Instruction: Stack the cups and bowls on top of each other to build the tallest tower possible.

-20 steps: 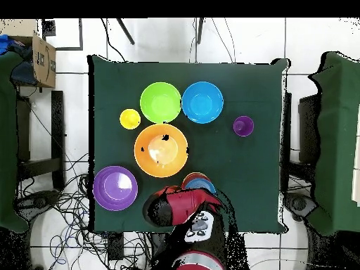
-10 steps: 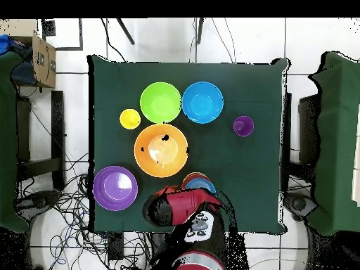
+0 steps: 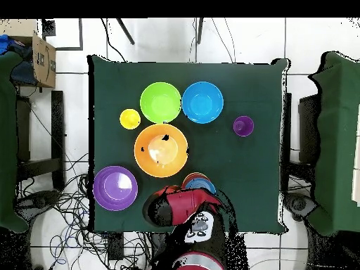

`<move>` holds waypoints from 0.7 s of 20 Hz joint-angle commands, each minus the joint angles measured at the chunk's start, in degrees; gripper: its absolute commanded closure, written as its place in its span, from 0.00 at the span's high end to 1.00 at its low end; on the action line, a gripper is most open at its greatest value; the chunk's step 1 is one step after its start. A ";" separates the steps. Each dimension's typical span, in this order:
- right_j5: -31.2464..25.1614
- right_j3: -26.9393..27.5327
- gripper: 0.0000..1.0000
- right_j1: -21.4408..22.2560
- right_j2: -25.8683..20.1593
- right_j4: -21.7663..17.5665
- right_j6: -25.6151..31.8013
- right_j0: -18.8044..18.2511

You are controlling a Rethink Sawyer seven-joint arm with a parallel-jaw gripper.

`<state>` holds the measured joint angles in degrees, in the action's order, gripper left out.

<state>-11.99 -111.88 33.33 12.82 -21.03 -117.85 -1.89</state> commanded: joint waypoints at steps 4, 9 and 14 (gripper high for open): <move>1.46 1.99 0.00 1.59 -7.11 3.12 -6.46 -0.18; 1.69 2.58 0.00 1.33 -7.22 3.21 -6.35 -0.10; 0.56 3.29 0.00 1.70 -7.73 3.45 -5.82 -0.26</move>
<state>-11.99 -111.87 34.46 12.24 -20.47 -117.85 -1.94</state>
